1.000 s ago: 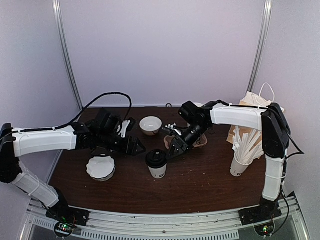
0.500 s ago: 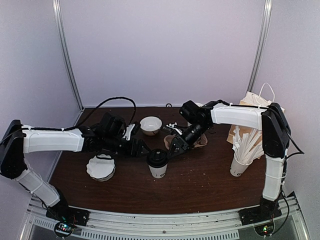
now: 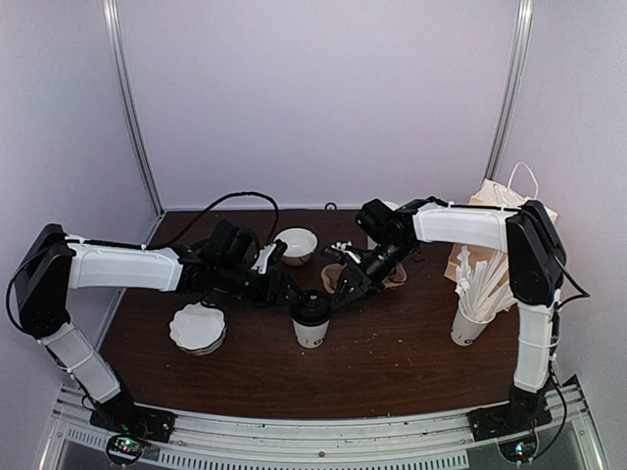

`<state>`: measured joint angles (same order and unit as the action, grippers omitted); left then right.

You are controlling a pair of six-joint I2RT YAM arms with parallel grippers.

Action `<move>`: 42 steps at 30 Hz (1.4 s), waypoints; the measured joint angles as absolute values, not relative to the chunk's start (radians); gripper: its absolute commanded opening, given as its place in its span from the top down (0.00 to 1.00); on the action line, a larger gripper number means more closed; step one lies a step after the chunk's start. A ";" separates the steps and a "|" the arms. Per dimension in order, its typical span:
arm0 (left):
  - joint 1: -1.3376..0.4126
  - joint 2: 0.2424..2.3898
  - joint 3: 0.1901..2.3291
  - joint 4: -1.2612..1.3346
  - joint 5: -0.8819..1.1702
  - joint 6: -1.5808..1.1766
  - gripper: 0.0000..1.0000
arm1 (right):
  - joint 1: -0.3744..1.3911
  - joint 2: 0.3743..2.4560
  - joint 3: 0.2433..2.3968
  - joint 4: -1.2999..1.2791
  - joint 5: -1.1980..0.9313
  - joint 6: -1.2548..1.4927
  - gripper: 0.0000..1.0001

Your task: Pack the takeout coffee

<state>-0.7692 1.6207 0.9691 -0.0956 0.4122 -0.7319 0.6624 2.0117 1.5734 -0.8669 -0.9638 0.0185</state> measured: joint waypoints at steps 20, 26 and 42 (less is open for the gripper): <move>-0.765 1.604 0.942 -0.090 0.414 -0.723 0.34 | 0.691 2.041 1.649 -0.943 -0.885 -0.012 0.62; -0.768 1.604 0.975 -0.136 0.415 -0.682 0.33 | 0.691 2.014 1.683 -0.973 -0.860 -0.101 0.42; -0.772 1.440 1.093 -0.345 0.282 -0.617 0.30 | 0.791 1.911 1.829 -1.073 -0.621 -0.371 0.34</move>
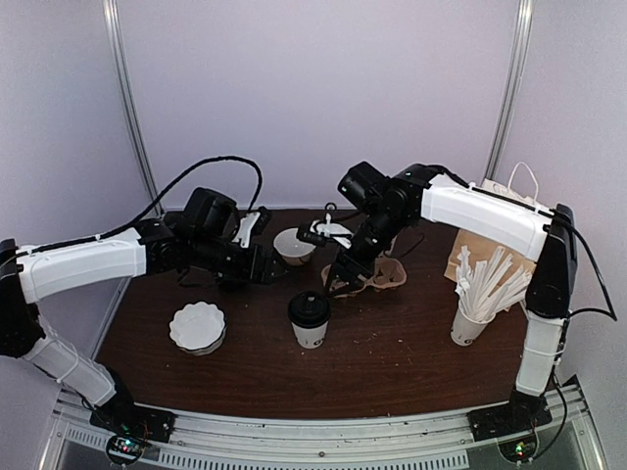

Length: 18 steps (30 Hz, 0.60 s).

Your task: Pack the takeout coffee

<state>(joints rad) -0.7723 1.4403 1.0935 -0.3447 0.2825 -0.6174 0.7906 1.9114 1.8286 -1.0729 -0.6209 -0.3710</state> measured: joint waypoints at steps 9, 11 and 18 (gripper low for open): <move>-0.772 1.399 0.919 -0.339 0.273 -0.717 0.31 | 0.915 1.938 1.829 -1.063 -0.466 -0.477 0.31; -0.772 1.407 0.893 -0.335 0.282 -0.736 0.31 | 0.921 1.965 1.839 -1.065 -0.444 -0.481 0.30; -0.764 1.428 0.888 -0.261 0.324 -0.758 0.32 | 0.925 2.020 1.890 -1.059 -0.394 -0.485 0.31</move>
